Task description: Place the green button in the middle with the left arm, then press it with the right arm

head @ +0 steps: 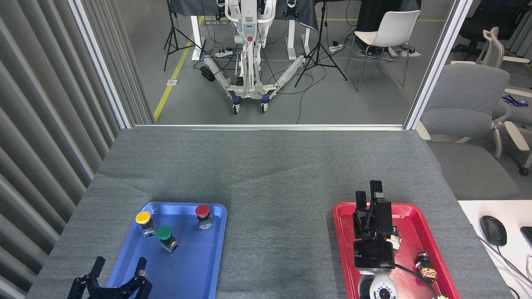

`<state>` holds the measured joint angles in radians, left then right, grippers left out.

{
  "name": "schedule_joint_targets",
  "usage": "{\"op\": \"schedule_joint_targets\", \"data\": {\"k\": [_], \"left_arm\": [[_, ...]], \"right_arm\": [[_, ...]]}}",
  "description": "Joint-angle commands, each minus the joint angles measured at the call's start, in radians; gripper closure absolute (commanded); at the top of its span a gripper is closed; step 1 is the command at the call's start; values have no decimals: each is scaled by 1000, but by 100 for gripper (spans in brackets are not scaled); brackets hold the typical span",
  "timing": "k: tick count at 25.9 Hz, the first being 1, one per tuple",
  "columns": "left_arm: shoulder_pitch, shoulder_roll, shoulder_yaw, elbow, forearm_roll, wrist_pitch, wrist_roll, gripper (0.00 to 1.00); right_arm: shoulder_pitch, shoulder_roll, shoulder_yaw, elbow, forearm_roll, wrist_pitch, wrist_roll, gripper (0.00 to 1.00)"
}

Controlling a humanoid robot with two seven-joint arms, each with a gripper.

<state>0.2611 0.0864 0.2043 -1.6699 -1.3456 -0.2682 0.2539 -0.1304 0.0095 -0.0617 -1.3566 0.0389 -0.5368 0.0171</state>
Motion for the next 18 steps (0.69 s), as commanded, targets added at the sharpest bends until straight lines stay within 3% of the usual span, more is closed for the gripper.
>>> {"op": "schedule_joint_targets", "data": {"k": [1,12,15,18], "left_arm": [[-17,1,0,-1,-3,6,-1,0],[-53,3,0,38,5,4,-78,0],[-60,3,1,39,6,4,-87,0],[-60,1,3,27,5,3,-85,0]], "right_arm": [[2,1,-3,2,1,6,-2,0],[9,23,-44,24,26,9,-2,0],[6,6,-44,36,151,14,-5,0],[15,-11,-47,37,398,77,-6,0]]}}
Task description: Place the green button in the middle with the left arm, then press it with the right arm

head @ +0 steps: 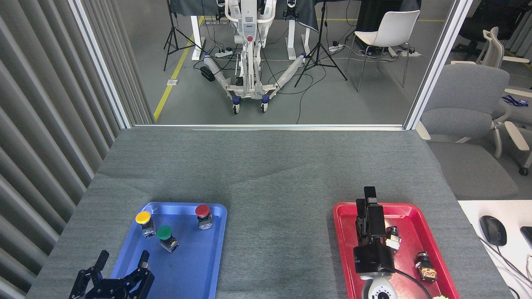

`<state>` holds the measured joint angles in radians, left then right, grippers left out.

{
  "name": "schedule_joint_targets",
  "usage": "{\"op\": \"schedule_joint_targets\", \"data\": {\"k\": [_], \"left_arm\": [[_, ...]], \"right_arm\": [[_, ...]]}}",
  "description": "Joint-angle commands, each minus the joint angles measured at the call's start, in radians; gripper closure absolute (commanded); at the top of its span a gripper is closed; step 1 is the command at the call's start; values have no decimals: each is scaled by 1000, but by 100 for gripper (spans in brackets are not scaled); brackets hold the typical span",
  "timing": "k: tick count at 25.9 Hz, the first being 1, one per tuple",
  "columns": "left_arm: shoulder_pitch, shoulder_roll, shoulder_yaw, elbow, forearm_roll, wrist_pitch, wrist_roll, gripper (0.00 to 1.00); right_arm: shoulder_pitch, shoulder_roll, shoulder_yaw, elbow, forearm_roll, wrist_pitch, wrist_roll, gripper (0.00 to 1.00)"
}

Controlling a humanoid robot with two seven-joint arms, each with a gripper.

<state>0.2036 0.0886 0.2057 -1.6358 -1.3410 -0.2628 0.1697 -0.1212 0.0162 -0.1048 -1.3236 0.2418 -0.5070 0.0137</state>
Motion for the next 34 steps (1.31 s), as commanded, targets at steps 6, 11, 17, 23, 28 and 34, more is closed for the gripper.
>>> {"op": "schedule_joint_targets", "data": {"k": [6,11,17,23,28,34], "left_arm": [[13,-3,1,-19,0,-9,57,0],[16,2,-2,-29,-3,-19,151,0],[20,2,-2,-18,-14,-26,145,1],[17,3,-6,34,-20,-29,146,1],[60,33,-5,50,-20,-47,146,1],[60,45,-2,56,-17,-52,142,1]], "right_arm": [[5,-47,4,-16,803,260,-8,0],[5,-56,8,-26,935,300,-15,0],[9,-67,8,-42,1099,301,-57,0],[18,-67,5,-60,1199,304,-81,0],[26,-68,4,-60,1202,304,-81,0],[34,-70,4,-60,1205,320,-81,0]]}}
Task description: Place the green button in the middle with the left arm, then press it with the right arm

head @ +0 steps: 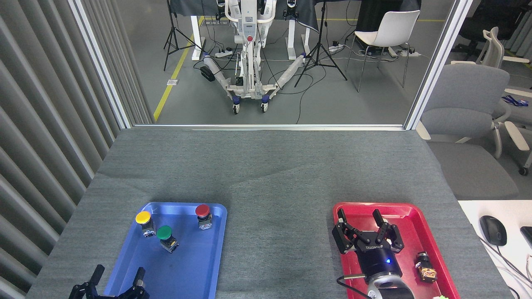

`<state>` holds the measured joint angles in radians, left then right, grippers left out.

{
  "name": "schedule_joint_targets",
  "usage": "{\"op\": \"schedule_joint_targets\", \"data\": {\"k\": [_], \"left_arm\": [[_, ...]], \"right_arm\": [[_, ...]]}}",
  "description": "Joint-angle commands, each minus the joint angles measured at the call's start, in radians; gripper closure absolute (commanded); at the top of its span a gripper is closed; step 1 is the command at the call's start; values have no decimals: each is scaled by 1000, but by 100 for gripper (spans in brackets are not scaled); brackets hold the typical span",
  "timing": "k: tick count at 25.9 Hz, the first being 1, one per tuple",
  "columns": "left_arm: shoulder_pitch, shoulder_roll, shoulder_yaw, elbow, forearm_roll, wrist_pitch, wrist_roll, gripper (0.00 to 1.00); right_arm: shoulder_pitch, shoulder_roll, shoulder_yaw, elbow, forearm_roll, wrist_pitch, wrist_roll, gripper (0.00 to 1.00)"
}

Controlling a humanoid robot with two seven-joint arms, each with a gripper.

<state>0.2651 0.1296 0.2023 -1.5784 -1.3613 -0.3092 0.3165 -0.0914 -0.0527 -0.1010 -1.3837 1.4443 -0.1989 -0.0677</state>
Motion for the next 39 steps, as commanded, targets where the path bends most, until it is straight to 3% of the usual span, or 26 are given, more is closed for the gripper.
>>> {"op": "schedule_joint_targets", "data": {"k": [1,14,25,30,39], "left_arm": [[-3,4,2,-15,5,-5,-16,1],[-63,5,-46,-41,7,-21,-162,1],[-70,-12,-47,-48,16,-16,-174,1],[-138,-7,-89,141,-7,1,-172,2],[-265,-2,-142,307,-12,12,-160,2]], "right_arm": [[7,-1,0,-1,4,19,0,0],[70,0,0,-41,13,23,2,0],[180,7,0,-149,61,24,-15,0],[200,5,-2,-159,61,24,-32,0],[210,7,-6,-161,61,24,-35,0]]}}
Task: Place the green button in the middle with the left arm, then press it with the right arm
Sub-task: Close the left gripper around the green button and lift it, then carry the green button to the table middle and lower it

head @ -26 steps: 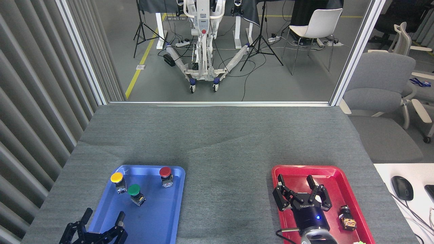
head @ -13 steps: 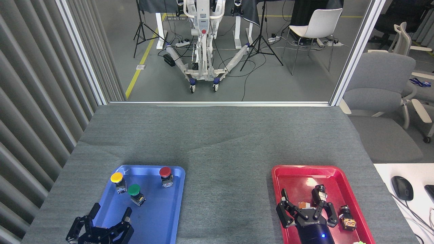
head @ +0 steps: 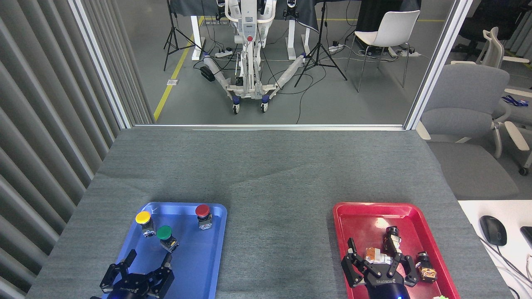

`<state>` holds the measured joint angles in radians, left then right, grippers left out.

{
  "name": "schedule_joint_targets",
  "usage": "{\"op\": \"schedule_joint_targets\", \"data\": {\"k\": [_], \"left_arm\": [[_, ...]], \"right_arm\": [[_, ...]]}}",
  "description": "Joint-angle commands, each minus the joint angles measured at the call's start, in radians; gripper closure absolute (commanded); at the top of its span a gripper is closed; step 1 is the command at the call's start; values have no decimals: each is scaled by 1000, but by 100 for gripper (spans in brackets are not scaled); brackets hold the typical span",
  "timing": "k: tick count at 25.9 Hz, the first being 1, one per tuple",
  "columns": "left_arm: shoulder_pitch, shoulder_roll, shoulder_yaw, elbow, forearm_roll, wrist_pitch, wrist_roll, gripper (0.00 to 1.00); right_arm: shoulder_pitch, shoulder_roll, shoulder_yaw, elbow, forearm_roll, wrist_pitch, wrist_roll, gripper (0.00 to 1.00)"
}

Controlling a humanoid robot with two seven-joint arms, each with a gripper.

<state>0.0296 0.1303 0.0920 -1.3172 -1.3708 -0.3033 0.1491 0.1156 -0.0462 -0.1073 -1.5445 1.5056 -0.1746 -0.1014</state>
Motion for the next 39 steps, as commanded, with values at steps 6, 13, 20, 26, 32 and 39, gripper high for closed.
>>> {"op": "schedule_joint_targets", "data": {"k": [6,13,20,26,32,39], "left_arm": [[-86,-8,-41,139,1,12,0,2],[-137,-6,-41,217,1,15,-2,4],[-208,-1,-55,268,4,-19,-6,14],[-226,5,-63,299,6,-10,-8,34],[-243,5,-63,340,7,-16,-5,63],[-228,57,-63,329,2,-119,67,100]], "right_arm": [[-11,0,0,1,-1,17,0,0],[-8,-9,5,1,2,18,0,0],[-11,-14,6,12,2,12,0,0],[-13,-4,0,6,-1,12,0,0],[13,-9,3,4,5,10,-34,0],[-1,-20,8,3,12,10,-37,0]]}}
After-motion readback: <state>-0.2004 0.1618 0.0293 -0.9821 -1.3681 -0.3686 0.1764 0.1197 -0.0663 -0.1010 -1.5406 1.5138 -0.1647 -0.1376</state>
